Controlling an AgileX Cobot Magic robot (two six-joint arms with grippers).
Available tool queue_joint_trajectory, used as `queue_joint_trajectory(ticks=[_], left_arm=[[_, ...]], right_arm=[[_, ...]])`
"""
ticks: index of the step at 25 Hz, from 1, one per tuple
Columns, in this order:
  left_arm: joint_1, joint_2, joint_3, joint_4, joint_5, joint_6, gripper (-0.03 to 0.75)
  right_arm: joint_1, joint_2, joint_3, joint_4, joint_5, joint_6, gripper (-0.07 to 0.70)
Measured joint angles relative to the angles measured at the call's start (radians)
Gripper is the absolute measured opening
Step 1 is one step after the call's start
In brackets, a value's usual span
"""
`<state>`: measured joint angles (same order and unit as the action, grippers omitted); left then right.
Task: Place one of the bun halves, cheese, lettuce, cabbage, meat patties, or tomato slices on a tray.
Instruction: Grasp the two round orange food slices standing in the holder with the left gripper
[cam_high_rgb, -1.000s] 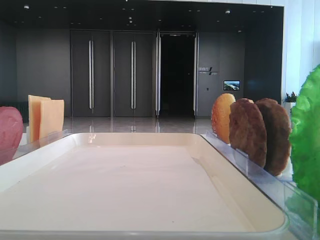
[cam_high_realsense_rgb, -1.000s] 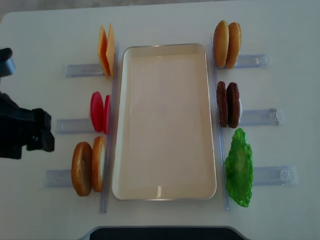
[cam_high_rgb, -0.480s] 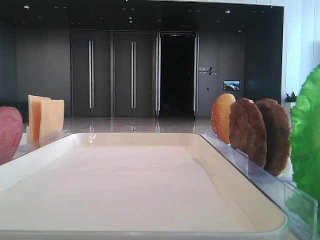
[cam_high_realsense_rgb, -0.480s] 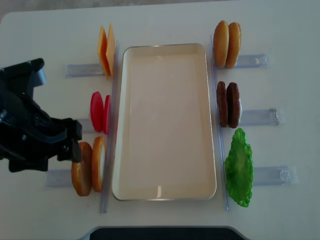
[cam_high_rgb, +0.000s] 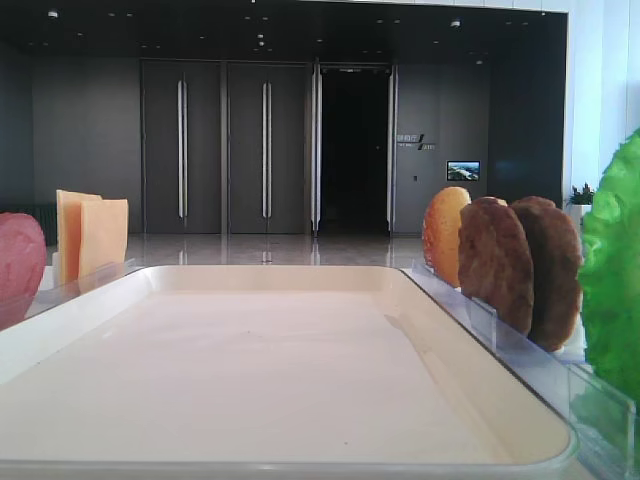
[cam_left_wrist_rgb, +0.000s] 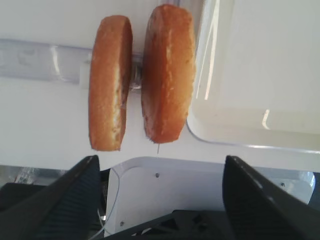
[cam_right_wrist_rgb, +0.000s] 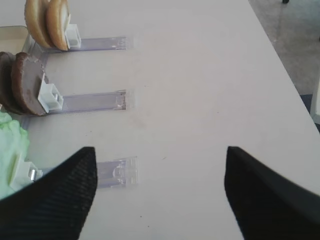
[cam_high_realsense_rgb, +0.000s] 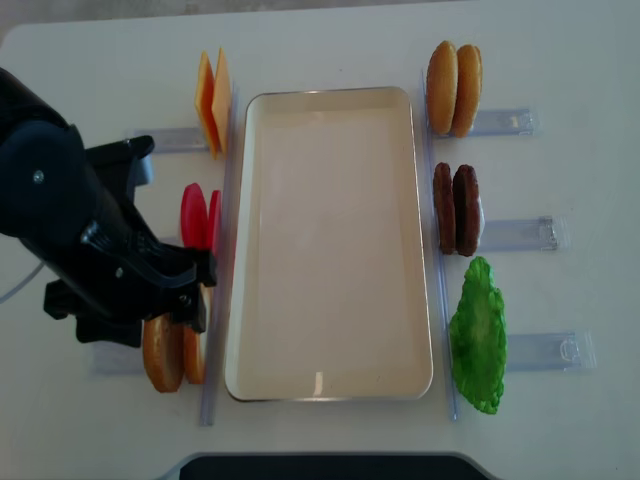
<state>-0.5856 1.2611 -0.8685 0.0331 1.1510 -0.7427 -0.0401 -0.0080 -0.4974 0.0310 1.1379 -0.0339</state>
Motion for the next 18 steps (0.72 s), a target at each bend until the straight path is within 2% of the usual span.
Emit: queue_joint_trajectory(ticks=[2, 4, 12, 18], left_arm=[[0.0, 0.004, 0.0, 0.0, -0.046, -0.002, 0.576], [0.0, 0.01, 0.0, 0.0, -0.065, -0.003, 0.576], [0.0, 0.074, 0.0, 0.0, -0.078, -0.003, 0.576], [0.0, 0.108, 0.0, 0.0, -0.134, -0.003, 0.576]], right_arm=[[0.0, 0.0, 0.0, 0.0, 0.0, 0.0, 0.534], [0.0, 0.0, 0.0, 0.0, 0.0, 0.0, 0.534], [0.0, 0.0, 0.0, 0.0, 0.0, 0.0, 0.534], [0.0, 0.0, 0.0, 0.0, 0.0, 0.0, 0.534]])
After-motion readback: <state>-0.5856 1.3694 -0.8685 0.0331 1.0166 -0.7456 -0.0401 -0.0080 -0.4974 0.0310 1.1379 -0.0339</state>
